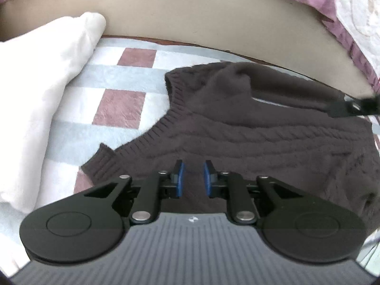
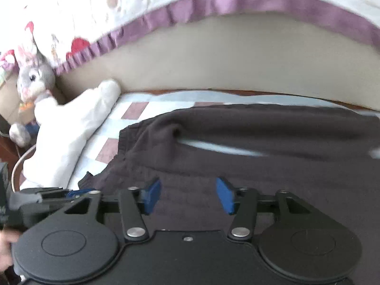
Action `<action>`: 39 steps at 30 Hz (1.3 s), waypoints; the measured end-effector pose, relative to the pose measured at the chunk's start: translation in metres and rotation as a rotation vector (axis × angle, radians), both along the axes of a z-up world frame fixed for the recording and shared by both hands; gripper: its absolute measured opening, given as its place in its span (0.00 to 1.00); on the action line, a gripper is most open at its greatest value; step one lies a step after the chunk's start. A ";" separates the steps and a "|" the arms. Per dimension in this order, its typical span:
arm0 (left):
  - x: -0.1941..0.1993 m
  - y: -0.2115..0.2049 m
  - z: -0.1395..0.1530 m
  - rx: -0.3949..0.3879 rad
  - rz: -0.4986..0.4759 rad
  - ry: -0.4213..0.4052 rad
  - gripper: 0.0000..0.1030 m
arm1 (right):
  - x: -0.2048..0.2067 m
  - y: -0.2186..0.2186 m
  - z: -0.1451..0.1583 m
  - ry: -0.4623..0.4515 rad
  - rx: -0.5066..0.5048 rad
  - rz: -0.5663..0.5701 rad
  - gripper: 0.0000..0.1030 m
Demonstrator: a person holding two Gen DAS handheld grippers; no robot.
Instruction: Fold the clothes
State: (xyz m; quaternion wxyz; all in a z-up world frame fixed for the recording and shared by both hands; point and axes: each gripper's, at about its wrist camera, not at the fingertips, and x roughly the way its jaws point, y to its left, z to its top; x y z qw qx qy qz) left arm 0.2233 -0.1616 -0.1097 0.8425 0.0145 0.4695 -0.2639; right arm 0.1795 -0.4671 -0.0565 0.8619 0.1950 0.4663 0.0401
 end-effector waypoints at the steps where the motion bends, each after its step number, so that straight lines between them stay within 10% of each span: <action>1: 0.005 0.001 0.001 -0.011 0.010 -0.001 0.13 | 0.021 -0.001 -0.004 0.039 0.032 -0.014 0.69; 7: 0.039 0.004 0.011 -0.086 0.062 -0.084 0.21 | 0.099 0.007 -0.018 0.086 -0.025 -0.119 0.69; 10: 0.063 -0.002 0.006 -0.101 0.074 -0.077 0.48 | 0.110 0.001 -0.023 0.082 -0.098 -0.173 0.69; 27: 0.134 -0.085 -0.039 0.021 0.066 -0.027 0.60 | 0.078 -0.066 -0.021 0.029 0.037 -0.279 0.69; 29: 0.130 -0.085 -0.039 0.010 0.050 -0.022 0.55 | 0.074 -0.070 -0.020 0.025 0.055 -0.275 0.69; 31: 0.126 -0.085 -0.035 -0.005 0.023 -0.017 0.08 | 0.070 -0.075 -0.018 0.022 0.073 -0.272 0.69; 39: 0.044 -0.049 0.029 -0.291 -0.026 -0.139 0.04 | 0.061 -0.082 -0.020 -0.010 0.109 -0.293 0.69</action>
